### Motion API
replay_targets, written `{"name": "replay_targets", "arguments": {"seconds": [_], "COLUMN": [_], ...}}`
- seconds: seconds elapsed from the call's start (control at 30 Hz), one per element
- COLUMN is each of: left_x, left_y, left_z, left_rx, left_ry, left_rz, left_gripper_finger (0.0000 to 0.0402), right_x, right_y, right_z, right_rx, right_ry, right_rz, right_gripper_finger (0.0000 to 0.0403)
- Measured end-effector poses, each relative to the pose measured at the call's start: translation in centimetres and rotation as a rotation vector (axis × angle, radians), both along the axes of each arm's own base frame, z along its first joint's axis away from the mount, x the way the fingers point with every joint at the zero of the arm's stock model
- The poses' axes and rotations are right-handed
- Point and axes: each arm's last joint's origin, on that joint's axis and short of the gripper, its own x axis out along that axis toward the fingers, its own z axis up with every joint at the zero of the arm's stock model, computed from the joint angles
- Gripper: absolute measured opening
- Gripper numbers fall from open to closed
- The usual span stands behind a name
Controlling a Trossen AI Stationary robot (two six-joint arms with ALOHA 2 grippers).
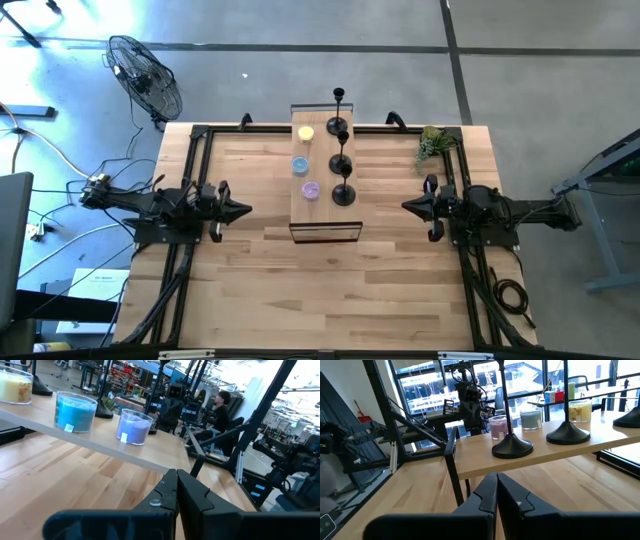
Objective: Pick & Place candle stick holders
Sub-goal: Return to Home Position
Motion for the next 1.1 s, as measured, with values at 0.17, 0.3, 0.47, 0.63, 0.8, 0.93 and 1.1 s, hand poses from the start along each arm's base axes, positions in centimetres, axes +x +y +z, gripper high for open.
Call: {"name": "replay_targets", "arguments": {"seconds": [0.17, 0.3, 0.47, 0.63, 0.8, 0.93, 1.1], "left_x": [0.0, 0.0, 0.0, 0.0, 0.0, 0.0, 0.0], "left_y": [0.0, 0.0, 0.0, 0.0, 0.0, 0.0, 0.0], "left_z": [0.0, 0.0, 0.01, 0.01, 0.01, 0.01, 0.01], "left_rx": [0.0, 0.0, -0.001, 0.0, -0.001, -0.001, -0.001], "left_ry": [0.0, 0.0, -0.001, -0.001, -0.001, -0.001, -0.001], "left_rz": [0.0, 0.0, 0.001, 0.001, 0.001, 0.001, 0.001], "left_gripper_finger": [0.0001, 0.0001, 0.0001, 0.0001, 0.0001, 0.0001, 0.0001], "right_x": [0.0, 0.0, 0.0, 0.0, 0.0, 0.0, 0.0], "right_y": [0.0, 0.0, 0.0, 0.0, 0.0, 0.0, 0.0], "right_z": [0.01, 0.01, 0.0, 0.0, 0.0, 0.0, 0.0], "right_rx": [0.0, 0.0, 0.0, 0.0, 0.0, 0.001, 0.001], "right_ry": [-0.001, -0.001, -0.001, -0.001, -0.001, -0.001, -0.001], "right_rz": [0.001, 0.001, 0.002, 0.002, 0.002, 0.002, 0.002], "right_gripper_finger": [0.0007, 0.0007, 0.0009, 0.0005, 0.0003, 0.0005, 0.0002]}}
